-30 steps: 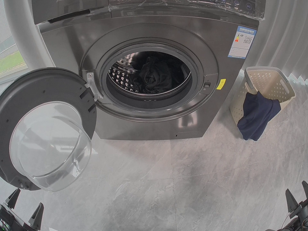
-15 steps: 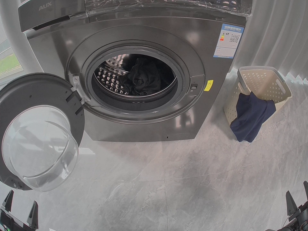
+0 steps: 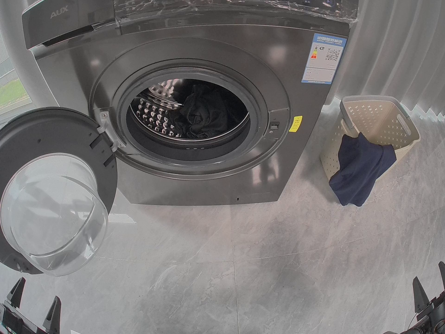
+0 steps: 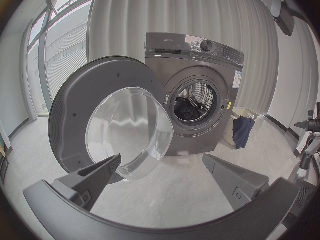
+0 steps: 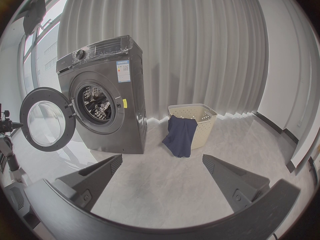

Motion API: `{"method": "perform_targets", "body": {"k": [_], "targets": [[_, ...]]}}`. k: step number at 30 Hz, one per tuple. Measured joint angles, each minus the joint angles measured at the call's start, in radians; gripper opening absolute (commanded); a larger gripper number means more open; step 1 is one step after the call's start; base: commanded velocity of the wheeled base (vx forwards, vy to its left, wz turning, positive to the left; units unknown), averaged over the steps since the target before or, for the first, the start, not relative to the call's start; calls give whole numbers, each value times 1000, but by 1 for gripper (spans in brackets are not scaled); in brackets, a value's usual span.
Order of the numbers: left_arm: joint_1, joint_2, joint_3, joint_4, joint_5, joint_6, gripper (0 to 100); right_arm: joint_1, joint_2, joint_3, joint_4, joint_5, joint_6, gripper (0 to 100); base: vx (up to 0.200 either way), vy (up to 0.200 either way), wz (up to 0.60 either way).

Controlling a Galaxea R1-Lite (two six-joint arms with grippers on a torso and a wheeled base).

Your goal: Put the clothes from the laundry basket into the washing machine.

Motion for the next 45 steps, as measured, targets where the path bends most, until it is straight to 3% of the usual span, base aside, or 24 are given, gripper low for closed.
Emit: {"method": "perform_targets", "body": {"k": [34,40,45], "targets": [[-1,2,0,-2,6,-13,100,-1,1,0,0,0,1,100,0,-200,0],[0,2,0,-2,5,-13,100,0,1,0,0,0,1,100,0,0,0],[0,2,0,-2,5,-13,100,0,1,0,0,0,1,100,200,0,0]]}}
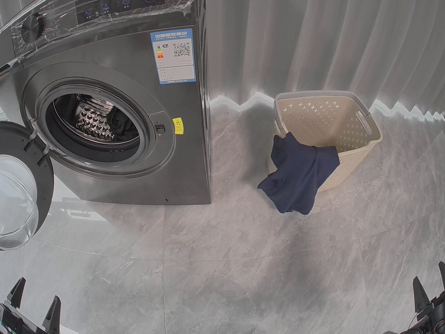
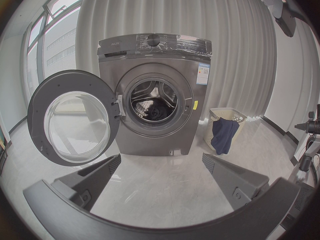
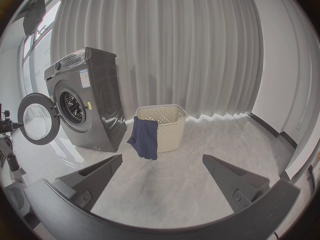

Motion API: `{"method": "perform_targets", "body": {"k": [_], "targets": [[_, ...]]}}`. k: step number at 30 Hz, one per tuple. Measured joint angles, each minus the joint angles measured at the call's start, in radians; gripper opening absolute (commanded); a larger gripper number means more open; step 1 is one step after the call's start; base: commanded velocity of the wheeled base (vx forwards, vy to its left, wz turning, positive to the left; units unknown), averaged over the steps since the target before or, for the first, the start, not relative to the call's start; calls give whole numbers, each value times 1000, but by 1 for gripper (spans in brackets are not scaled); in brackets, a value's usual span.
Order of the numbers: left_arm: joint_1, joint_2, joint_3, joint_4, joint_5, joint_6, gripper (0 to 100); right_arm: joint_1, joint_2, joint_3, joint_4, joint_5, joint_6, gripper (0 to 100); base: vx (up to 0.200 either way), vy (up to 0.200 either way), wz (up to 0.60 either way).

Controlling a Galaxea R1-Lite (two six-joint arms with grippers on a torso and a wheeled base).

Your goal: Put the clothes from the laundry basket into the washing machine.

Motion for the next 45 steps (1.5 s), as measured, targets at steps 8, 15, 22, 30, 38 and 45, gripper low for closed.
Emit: {"method": "perform_targets", "body": {"k": [8,15,22,30,38,45], "targets": [[-1,0,0,0,1,-1,100,-1,1,0,-1,0,0,100,25,-25,0],[0,1,0,0,0,5,100,0,1,0,0,0,0,100,0,-200,0],[-1,1,0,0,2,0,100,0,1,0,0,0,0,100,0,-200,0],[-1,1,0,0,0,0,100,0,1,0,0,0,0,100,0,-200,0],[0,1,0,0,-3,6,100,0,1,0,0,0,0,100,0,-25,0],[0,2,0,0,-4,3,100,0,1,0,0,0,0,100,143,0,0]]}}
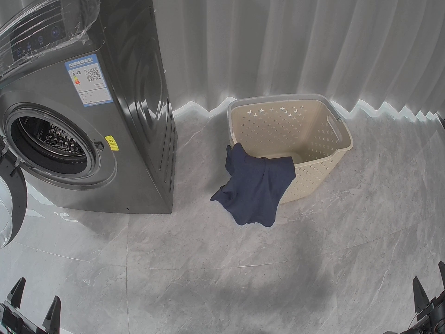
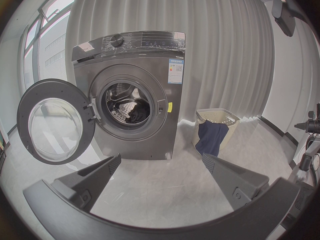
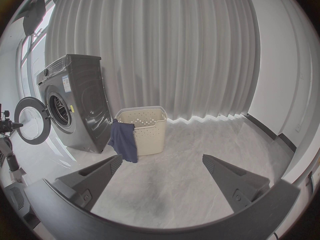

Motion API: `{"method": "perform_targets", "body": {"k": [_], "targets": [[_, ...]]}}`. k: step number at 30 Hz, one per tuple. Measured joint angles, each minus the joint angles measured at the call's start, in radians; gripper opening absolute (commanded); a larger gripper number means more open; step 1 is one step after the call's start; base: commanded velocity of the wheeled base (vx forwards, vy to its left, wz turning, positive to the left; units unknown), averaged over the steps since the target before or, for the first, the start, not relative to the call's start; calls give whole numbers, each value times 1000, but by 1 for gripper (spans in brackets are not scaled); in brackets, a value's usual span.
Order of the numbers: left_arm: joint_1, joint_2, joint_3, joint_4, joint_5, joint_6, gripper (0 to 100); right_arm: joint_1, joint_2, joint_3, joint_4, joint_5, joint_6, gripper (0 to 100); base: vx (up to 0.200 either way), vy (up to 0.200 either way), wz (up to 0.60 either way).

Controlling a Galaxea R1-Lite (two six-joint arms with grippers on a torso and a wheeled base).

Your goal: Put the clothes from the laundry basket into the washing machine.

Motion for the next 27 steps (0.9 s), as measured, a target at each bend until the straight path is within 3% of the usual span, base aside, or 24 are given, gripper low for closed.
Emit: {"method": "perform_targets", "body": {"k": [4,10,22,27], "targets": [[-1,0,0,1,3,0,100,-1,0,0,0,0,0,100,200,0,0],[-1,0,0,1,3,-2,100,0,0,0,0,0,0,100,0,0,0],[-1,1,0,1,3,-1,100,-1,1,0,0,0,0,100,0,-200,0],[-1,1,0,1,3,0,100,0,1,0,0,0,0,100,0,0,0]]}}
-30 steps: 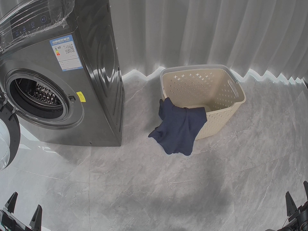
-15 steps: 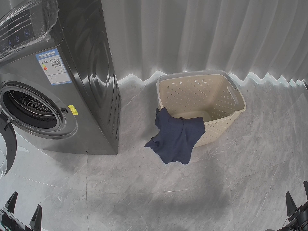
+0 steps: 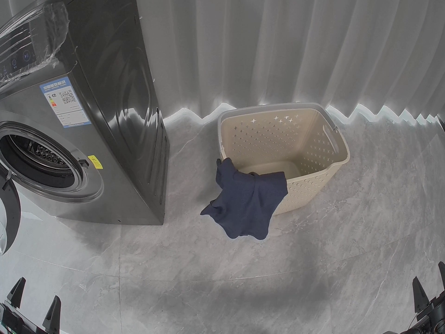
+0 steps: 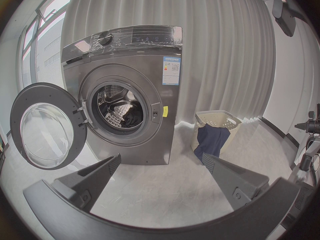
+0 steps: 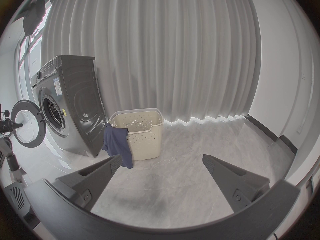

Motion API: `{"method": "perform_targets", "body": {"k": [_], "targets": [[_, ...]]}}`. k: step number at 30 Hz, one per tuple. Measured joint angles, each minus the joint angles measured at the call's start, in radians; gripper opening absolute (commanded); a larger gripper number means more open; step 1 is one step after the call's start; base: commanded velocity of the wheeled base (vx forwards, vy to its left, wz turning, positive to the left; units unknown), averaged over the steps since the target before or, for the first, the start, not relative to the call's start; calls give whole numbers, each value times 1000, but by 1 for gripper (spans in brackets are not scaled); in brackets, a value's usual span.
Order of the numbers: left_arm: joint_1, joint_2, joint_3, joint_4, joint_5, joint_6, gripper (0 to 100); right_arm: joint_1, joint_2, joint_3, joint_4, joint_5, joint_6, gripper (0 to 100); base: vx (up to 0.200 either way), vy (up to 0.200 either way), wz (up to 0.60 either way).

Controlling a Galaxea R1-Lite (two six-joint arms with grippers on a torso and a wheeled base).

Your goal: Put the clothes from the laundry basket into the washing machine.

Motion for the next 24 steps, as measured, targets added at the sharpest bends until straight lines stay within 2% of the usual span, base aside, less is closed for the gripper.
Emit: {"method": "perform_targets", "body": {"k": [19,24], "targets": [[0,0,0,0,-3,1,100,-1,0,-7,-19,8,9,100,0,0,0],[0,0,0,0,-3,1,100,11,19,-101,-20,36,14,100,200,0,0]]}}
